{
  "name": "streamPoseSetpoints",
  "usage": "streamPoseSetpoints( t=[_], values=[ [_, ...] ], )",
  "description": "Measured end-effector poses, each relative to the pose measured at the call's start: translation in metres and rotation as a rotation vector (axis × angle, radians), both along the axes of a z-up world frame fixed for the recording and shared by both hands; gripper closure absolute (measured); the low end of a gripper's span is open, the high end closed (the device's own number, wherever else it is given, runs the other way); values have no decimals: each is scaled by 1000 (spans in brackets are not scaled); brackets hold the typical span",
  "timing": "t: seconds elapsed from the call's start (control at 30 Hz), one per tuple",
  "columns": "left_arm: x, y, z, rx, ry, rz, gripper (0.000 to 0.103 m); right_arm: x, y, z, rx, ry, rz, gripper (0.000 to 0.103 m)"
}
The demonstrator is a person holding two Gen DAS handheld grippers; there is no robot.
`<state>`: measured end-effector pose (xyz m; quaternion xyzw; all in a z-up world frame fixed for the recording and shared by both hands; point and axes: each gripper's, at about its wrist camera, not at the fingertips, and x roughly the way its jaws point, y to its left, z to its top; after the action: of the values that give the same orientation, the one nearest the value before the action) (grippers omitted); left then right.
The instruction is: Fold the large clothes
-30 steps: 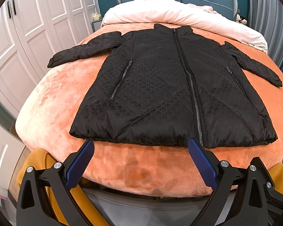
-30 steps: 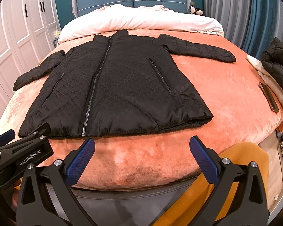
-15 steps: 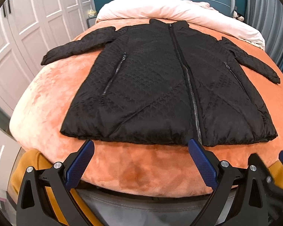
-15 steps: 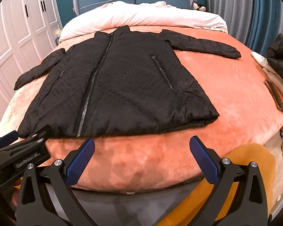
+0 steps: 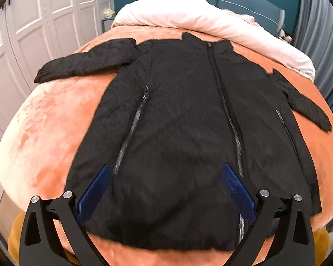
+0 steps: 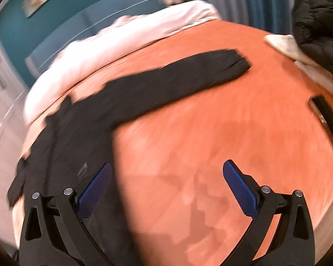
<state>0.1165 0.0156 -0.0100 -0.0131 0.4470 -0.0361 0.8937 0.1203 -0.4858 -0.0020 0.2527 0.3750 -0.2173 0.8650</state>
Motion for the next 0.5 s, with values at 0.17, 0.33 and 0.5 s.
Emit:
streamPoseSetpoints(
  t=[0.17, 0.33, 0.5],
  values=[
    [34, 3, -4, 35, -16, 23, 6, 69, -73, -21, -57, 25, -58, 5],
    [63, 13, -20, 37, 11, 90, 6, 112, -143, -63, 29, 75, -189, 5],
    [84, 28, -39, 14, 69, 172, 6, 121, -191, -91, 137, 31, -335, 5]
  ],
)
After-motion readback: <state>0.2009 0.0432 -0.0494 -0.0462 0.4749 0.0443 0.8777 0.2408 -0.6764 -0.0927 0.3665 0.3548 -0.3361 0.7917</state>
